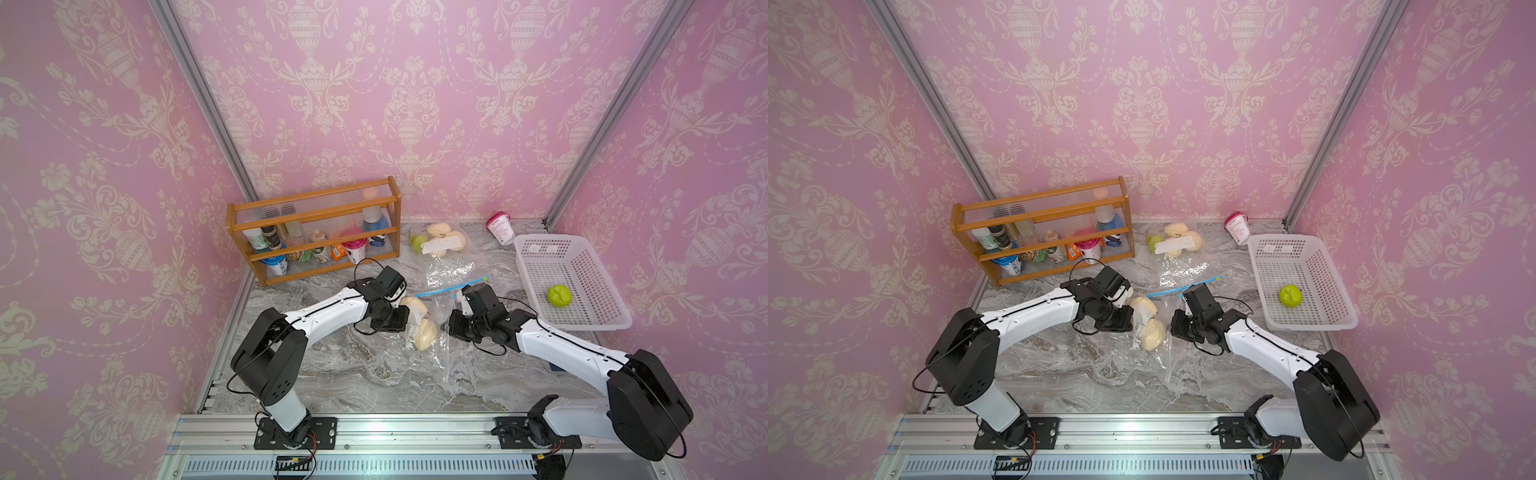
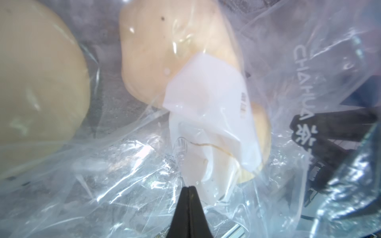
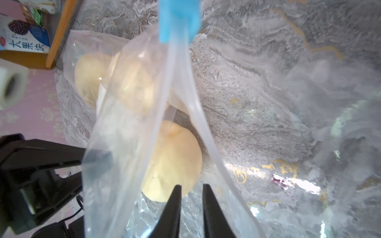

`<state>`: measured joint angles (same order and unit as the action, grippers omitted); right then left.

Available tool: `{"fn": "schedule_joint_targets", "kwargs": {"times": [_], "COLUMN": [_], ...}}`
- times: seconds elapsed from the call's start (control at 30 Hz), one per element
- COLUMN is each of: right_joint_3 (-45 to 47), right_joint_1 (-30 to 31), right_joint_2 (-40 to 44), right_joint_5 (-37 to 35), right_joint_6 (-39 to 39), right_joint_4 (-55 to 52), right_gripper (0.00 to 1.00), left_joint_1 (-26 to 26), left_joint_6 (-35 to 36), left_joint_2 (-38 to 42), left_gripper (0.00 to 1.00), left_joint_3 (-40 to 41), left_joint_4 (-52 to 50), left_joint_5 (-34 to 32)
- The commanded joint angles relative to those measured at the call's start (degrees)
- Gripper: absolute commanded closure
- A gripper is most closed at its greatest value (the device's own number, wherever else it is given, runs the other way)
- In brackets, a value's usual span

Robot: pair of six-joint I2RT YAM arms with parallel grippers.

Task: Open the zip-top bag and take out the pear
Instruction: Pick up the pear from the zipper food storage bag.

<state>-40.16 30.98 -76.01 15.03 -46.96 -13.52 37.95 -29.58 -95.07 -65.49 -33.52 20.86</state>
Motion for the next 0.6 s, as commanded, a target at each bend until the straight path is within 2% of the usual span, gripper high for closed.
{"fn": "schedule_joint_targets", "kwargs": {"times": [0.0, 0.3, 0.47, 0.57], "right_joint_3": [-0.28, -3.44, -7.94, -10.58], "right_joint_1": [-0.04, 0.04, -0.18, -0.68], "right_joint_2": [-1.88, -12.50, -15.71, -15.86], "right_joint_5": [2.93, 11.84, 11.79, 11.09], "right_joint_6": [0.43, 0.92, 5.62, 8.22], "right_joint_4": [3.16, 14.85, 13.07, 8.76], "right_gripper": [0.88, 0.90, 0.85, 0.78], "left_joint_1": [-0.39, -0.34, -0.42, -0.42], "left_joint_6": [2.86, 3.37, 3.92, 3.68], "left_joint_2": [0.34, -1.35, -0.74, -0.07], "left_gripper": [1.00, 0.95, 0.93, 0.96], "left_joint_3": [-1.30, -0.75, 0.60, 1.43], "left_joint_4": [-3.89, 1.18, 1.65, -1.80], "left_joint_5": [0.06, 4.76, 6.65, 3.84]}}
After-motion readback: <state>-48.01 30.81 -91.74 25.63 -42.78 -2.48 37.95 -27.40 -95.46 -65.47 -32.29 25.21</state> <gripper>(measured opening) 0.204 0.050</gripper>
